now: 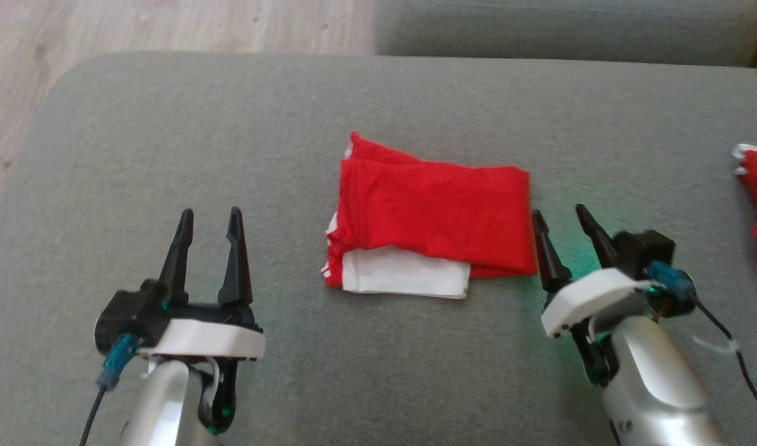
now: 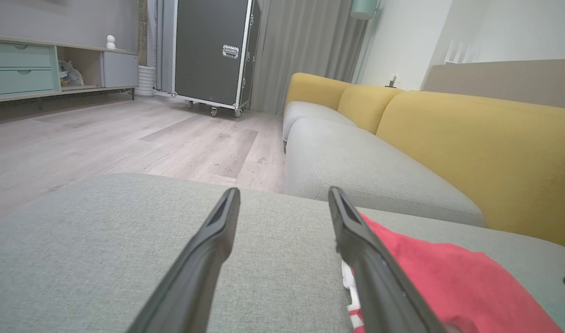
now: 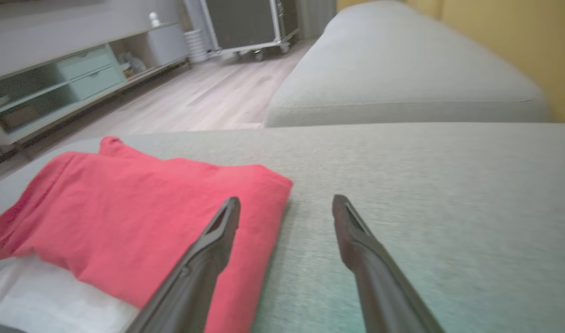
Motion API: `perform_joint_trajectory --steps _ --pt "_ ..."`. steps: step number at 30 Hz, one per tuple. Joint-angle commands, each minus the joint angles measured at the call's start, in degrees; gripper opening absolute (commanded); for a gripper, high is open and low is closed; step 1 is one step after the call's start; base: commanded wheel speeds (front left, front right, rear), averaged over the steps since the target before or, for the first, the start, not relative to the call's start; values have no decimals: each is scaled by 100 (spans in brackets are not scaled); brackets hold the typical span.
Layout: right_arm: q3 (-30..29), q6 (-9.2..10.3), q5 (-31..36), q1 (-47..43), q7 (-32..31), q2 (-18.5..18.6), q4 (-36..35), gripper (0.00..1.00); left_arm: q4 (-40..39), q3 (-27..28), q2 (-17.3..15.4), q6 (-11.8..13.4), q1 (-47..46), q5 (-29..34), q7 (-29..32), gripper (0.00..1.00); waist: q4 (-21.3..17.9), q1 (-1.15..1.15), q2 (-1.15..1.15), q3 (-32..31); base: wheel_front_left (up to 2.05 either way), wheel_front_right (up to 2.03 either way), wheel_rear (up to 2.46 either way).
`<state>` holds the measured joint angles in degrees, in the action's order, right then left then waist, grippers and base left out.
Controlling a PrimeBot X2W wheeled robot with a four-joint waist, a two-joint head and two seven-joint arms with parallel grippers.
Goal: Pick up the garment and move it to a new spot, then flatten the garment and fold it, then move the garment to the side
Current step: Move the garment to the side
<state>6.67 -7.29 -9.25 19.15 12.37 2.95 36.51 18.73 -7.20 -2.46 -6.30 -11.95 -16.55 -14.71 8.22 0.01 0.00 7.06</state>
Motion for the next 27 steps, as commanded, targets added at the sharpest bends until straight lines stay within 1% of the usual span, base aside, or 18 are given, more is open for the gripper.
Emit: perform_joint_trajectory --steps 1,9,12,13,14,18,20,23,25,27 --pt "254 -20 -77 394 -81 -7 140 100 -142 106 -42 -14 -298 5 -29 100 191 -1 0 166 0 0 0" --pt "596 -20 -457 994 -413 -7 1500 100 -76 -61 -42 -8 -450 -33 -29 100 523 -1 0 289 0 0 0" --pt "864 -20 -619 1126 -453 -7 1823 100 -69 -81 -42 -2 -464 -35 -29 100 562 -1 0 283 0 0 0" --pt "945 -20 -651 1168 -433 -7 1905 38 -67 -81 -42 2 -464 -32 -29 100 561 -1 0 276 0 0 0" --pt "1021 -20 -646 1208 -379 -7 1974 0 -65 -74 -42 7 -460 -22 -29 100 548 -1 0 259 0 0 0" --pt "1115 -20 -503 1381 -59 -7 2171 0 -85 -48 -42 12 -419 25 -29 100 401 -1 0 168 0 0 0" --pt "1078 -20 -314 1482 72 -7 2231 0 -102 -66 -42 7 -397 40 -29 100 289 -1 0 113 0 0 0" --pt "966 -20 94 1604 189 -7 2250 0 -126 -98 -42 15 -353 57 -29 100 70 -1 0 22 0 0 0" --pt "864 -20 477 1673 226 3 2206 0 -152 -123 -42 36 -313 38 -29 100 -113 -1 0 -10 0 0 0" --pt "741 -20 790 1713 245 71 2090 0 -178 -176 -42 57 -289 16 -29 100 -290 -1 0 -19 0 0 0"
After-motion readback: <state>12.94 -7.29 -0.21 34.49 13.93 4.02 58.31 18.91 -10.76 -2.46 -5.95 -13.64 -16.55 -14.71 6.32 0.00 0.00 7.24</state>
